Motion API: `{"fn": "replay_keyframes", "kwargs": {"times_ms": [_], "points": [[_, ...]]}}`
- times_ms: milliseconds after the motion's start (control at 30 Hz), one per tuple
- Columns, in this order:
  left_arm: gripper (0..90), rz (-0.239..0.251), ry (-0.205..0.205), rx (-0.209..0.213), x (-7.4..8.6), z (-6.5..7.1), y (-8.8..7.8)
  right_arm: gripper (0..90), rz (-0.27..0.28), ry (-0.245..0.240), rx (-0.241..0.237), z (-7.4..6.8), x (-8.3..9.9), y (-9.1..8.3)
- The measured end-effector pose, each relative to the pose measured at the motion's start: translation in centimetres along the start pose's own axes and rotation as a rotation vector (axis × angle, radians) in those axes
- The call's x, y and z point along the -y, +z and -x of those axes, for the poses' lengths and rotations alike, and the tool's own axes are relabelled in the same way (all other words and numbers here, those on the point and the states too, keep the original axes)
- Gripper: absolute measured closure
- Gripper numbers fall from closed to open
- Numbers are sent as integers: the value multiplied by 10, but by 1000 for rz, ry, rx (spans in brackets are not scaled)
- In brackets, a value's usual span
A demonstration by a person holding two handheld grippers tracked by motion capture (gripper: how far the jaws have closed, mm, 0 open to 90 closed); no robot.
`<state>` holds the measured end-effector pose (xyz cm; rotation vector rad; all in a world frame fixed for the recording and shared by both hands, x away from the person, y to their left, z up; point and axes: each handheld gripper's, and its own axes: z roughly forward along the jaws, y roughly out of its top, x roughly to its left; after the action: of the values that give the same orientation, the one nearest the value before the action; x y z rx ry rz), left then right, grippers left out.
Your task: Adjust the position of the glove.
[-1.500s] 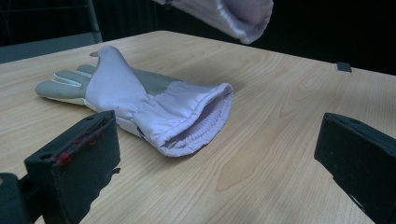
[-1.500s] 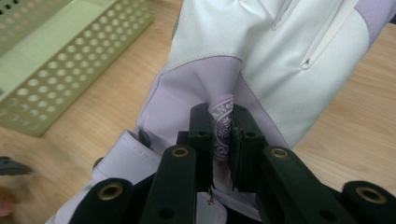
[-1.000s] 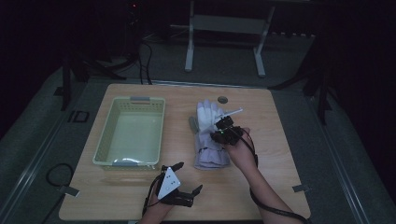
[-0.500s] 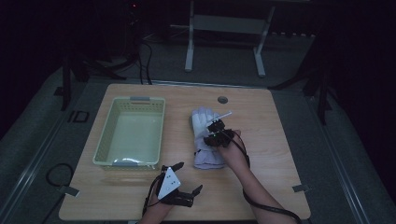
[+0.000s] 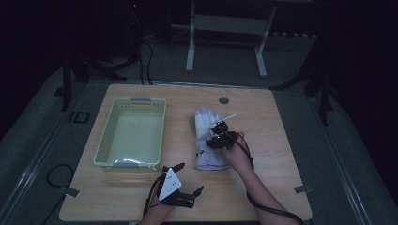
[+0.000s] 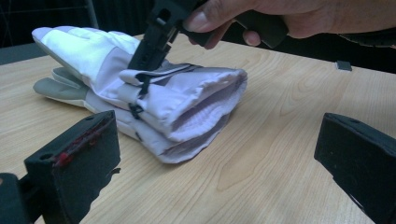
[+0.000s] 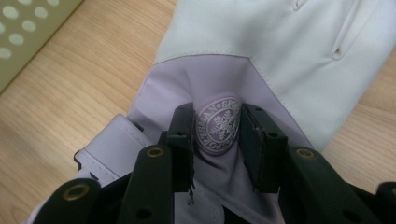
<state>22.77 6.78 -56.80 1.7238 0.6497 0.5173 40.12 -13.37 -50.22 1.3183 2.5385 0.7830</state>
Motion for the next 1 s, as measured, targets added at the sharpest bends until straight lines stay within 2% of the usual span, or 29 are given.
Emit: {"fn": "replay_keyframes", "kwargs": {"times_ms": [167, 333, 533, 700, 833, 867, 900, 933, 967, 1000], "points": [[1, 0, -2, 0, 0, 0, 0, 658, 1, 9, -3, 9, 6, -4], [0, 0, -3, 0, 0, 0, 0, 658, 16, 42, 25, 21, 14, -11], [1, 0, -3, 1, 0, 0, 0, 658, 30, 92, 33, 34, 23, -18], [0, -3, -5, 1, 0, 0, 0, 657, 31, 111, 41, 41, 26, -21], [1, -5, -12, -1, 0, -1, 1, 620, 42, 104, 37, 40, 25, -24], [0, -9, -15, -5, 0, -1, 1, 538, 64, 91, 35, 39, 24, -27], [0, -9, -15, -5, 0, -1, 1, 538, 64, 91, 35, 39, 24, -27], [1, -18, -19, -13, -1, -1, 2, 461, 82, 79, 35, 37, 23, -31], [1, -18, -19, -13, -1, -1, 2, 461, 82, 79, 35, 37, 23, -31], [1, -23, -21, -17, -1, -1, 3, 412, 99, 69, 30, 37, 23, -34]]}}
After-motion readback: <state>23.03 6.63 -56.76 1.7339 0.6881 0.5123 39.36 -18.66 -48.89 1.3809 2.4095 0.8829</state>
